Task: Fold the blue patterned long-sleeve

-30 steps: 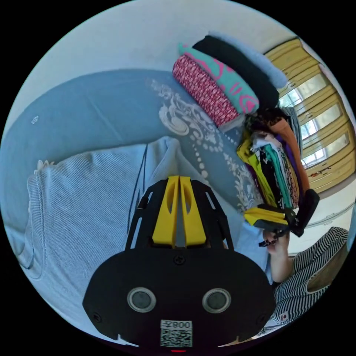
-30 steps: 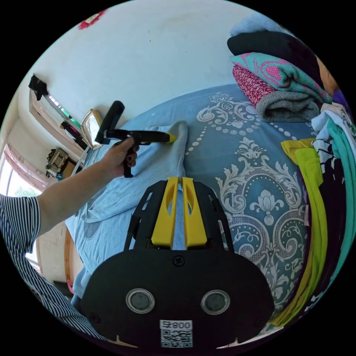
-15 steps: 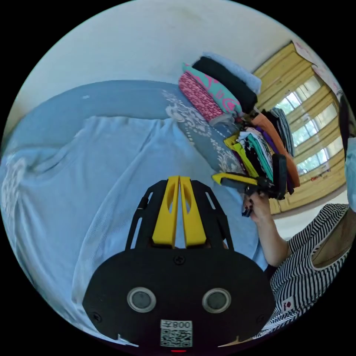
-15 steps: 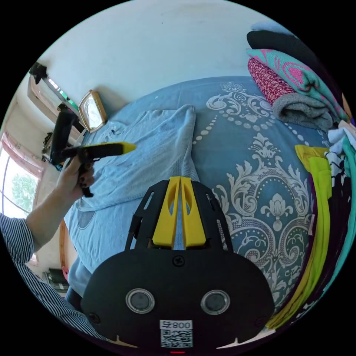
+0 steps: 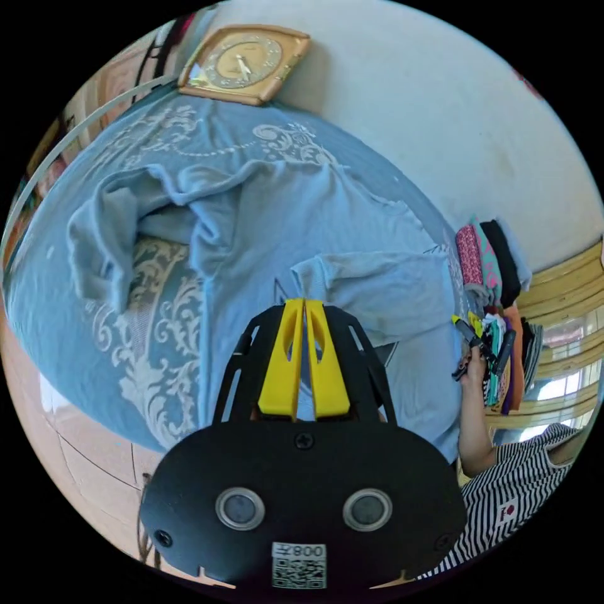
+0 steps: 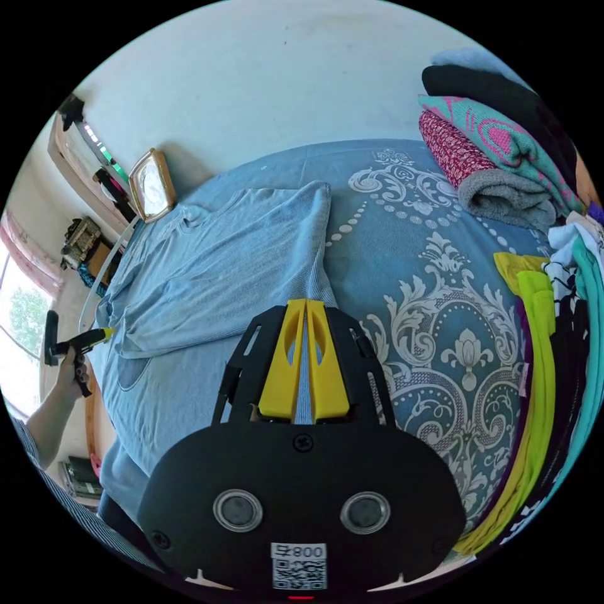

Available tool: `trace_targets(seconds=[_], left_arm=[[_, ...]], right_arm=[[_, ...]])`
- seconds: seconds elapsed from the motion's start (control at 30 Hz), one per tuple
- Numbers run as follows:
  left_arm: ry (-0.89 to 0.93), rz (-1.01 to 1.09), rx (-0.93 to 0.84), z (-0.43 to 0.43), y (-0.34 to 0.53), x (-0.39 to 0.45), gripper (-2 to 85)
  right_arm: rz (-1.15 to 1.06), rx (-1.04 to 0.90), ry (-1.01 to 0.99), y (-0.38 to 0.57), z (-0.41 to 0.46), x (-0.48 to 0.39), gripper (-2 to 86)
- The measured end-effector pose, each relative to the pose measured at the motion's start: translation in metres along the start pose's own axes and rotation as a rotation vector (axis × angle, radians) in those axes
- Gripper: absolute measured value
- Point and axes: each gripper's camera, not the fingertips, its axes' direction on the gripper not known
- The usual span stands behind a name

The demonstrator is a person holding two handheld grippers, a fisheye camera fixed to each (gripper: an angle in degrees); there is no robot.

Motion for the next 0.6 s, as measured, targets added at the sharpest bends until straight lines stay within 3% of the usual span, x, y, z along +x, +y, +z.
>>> trace_targets(seconds=[0.17, 0.3, 0.47, 0.6], left_arm=[[-0.011, -0.281, 0.23, -0.049, 0.059, -0.126, 6.7], [-0.05, -0.313, 0.187, -0.045, 0.073, -0.184, 8.8], [-0.11, -0.293, 0.048, -0.01, 0.074, -0.238, 8.1], [-0.092, -0.232, 0.055, -0.009, 0.089, -0.255, 5.2]], right_arm=[[0.151, -0.012, -0.208, -0.021, -0.016, 0.021, 0.1], [0.268, 0.023, -0.236, -0.03, -0.039, 0.024, 0.2], [0.185, -0.016, -0.274, -0.059, -0.055, -0.029, 0.4], [-0.02, -0.132, -0.407, -0.096, -0.039, -0.123, 1.7]])
